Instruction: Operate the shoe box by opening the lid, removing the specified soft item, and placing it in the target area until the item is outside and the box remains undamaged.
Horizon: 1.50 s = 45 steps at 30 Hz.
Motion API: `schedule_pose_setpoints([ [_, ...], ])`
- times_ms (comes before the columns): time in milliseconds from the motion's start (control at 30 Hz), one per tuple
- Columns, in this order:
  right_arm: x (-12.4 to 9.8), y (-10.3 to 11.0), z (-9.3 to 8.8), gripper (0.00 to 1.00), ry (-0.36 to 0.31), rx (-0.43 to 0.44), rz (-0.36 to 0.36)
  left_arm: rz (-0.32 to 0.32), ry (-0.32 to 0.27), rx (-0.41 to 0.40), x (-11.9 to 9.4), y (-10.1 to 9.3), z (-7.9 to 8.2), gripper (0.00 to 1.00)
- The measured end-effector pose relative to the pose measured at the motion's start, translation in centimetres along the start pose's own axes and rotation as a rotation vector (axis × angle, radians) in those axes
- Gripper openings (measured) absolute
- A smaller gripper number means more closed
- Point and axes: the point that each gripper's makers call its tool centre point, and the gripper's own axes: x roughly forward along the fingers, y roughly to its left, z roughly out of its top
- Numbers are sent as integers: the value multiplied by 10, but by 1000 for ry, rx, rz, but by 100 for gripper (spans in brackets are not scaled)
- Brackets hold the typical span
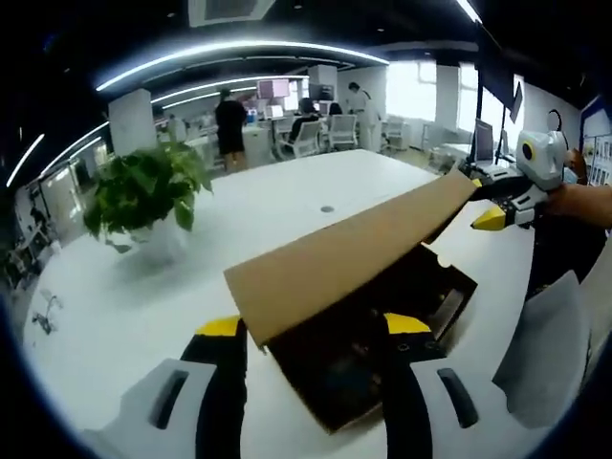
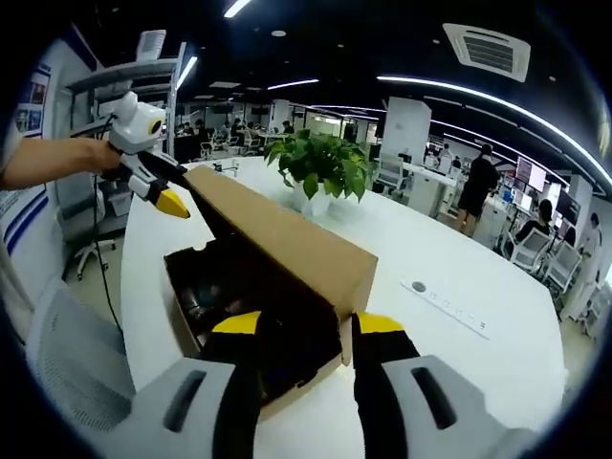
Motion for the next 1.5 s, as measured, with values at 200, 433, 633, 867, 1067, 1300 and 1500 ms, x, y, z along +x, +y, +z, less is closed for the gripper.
schedule_pose_setpoints([
  [200, 6, -9, 6, 32, -3, -17, -2, 36, 2, 22, 7, 15, 9, 42],
  [433, 12, -19, 12, 32, -7, -22, -3, 62, -1, 30, 14, 26, 17, 37],
  [633, 18, -28, 16, 31, -7, -27, -2, 67, 3, 31, 21, 32, 24, 36],
  [867, 25, -37, 20, 32, -11, -23, 1, 78, -3, 27, 29, 38, 29, 33],
  [1067, 32, -44, 23, 33, -13, -19, 9, 90, -3, 27, 37, 48, 34, 28],
  [1300, 40, -53, 25, 33, -25, 8, 16, 98, 0, 18, 49, 58, 39, 26],
  [1500, 47, -59, 26, 33, -25, 14, 16, 109, 0, 13, 56, 66, 40, 22],
])
